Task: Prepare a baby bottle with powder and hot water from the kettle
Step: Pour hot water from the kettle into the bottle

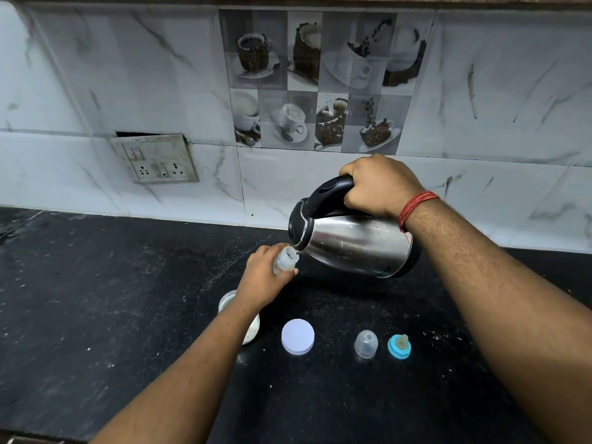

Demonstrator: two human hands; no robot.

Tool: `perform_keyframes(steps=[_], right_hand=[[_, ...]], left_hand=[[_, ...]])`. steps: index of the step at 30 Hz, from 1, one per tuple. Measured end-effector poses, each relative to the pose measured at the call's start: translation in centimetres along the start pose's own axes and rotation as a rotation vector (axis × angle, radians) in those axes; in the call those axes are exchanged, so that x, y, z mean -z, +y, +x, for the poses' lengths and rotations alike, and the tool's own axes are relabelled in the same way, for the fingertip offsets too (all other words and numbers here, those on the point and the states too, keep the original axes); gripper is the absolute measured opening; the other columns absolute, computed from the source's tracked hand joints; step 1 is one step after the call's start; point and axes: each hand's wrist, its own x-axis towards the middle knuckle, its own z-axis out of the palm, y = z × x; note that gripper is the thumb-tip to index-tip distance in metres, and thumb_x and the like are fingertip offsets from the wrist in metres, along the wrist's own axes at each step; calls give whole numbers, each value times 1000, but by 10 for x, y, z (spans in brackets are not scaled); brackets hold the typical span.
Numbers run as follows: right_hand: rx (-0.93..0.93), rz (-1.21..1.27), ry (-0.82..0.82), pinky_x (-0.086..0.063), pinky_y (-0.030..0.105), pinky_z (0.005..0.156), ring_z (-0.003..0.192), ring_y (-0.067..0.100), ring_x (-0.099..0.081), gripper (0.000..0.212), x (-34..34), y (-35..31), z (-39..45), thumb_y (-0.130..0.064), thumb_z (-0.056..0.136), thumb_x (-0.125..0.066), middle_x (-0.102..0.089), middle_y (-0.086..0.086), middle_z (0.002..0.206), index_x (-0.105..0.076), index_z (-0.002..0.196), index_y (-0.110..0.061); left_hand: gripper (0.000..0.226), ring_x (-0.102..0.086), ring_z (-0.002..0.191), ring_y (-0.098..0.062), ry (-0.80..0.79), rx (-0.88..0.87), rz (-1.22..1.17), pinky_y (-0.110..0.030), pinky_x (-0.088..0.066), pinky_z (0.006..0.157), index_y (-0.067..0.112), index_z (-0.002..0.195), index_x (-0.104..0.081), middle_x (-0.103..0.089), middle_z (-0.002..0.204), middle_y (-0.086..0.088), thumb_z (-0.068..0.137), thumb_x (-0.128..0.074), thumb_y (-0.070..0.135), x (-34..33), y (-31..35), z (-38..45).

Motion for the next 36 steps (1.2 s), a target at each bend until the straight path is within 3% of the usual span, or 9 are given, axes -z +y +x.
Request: perform_keyframes(steps=[36], right_hand=[[33,-64,-12,-39,28,58,74,25,-54,21,9,3,4,-17,69,-55,-58,-5,73,-65,86,-25]], left_hand=[[62,-47,127,-29,-55,-7,58,-40,-38,109,27,143,-55,-55,136,-5,86,-80,33,-7,15,6]])
